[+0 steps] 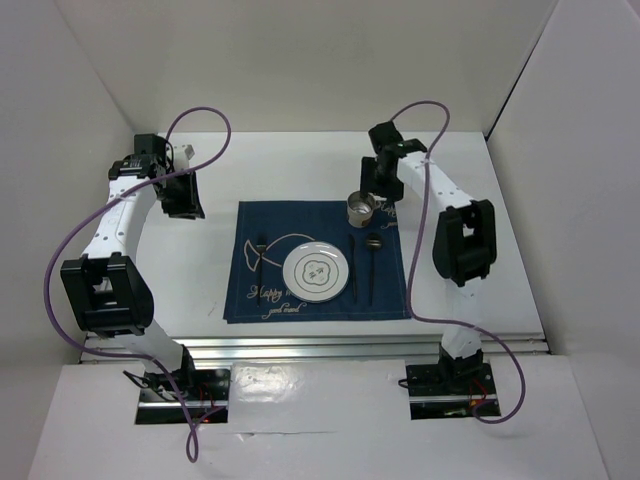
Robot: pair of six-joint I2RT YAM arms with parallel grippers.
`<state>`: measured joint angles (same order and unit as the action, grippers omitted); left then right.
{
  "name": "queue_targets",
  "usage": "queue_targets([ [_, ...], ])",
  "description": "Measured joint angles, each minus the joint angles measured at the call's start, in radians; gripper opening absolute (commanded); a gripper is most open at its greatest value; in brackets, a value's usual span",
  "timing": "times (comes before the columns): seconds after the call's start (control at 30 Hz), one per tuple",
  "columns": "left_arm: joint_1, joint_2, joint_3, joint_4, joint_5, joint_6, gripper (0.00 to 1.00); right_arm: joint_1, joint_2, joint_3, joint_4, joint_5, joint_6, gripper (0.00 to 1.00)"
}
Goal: Set the dinner table for one person
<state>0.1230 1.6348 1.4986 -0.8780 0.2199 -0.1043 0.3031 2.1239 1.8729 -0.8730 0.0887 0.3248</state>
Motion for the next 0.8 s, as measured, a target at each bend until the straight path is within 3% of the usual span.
queue_targets([
  [0.1, 0.000, 0.000, 0.000, -0.005, -0.006, 0.001, 0.35, -0.006, -0.171, -0.102, 0.030, 0.019, 0.017, 0.78],
  [0.27, 0.000, 0.000, 0.005, -0.014, -0.012, 0.017, 0.35, -0.025, -0.674, -0.392, 0.121, -0.004, 0.048, 1.00],
  [0.4, 0.000, 0.012, 0.056, -0.051, -0.035, 0.035, 0.33, -0.053, -1.049, -0.579, 0.163, 0.014, 0.117, 1.00],
  [0.5, 0.000, 0.031, 0.127, -0.076, -0.075, 0.058, 0.33, -0.055, -1.220, -0.655, 0.139, 0.056, 0.192, 1.00],
  [0.8, 0.000, 0.036, 0.310, -0.163, -0.159, 0.107, 0.33, -0.055, -1.515, -0.672, -0.031, 0.188, 0.348, 1.00],
])
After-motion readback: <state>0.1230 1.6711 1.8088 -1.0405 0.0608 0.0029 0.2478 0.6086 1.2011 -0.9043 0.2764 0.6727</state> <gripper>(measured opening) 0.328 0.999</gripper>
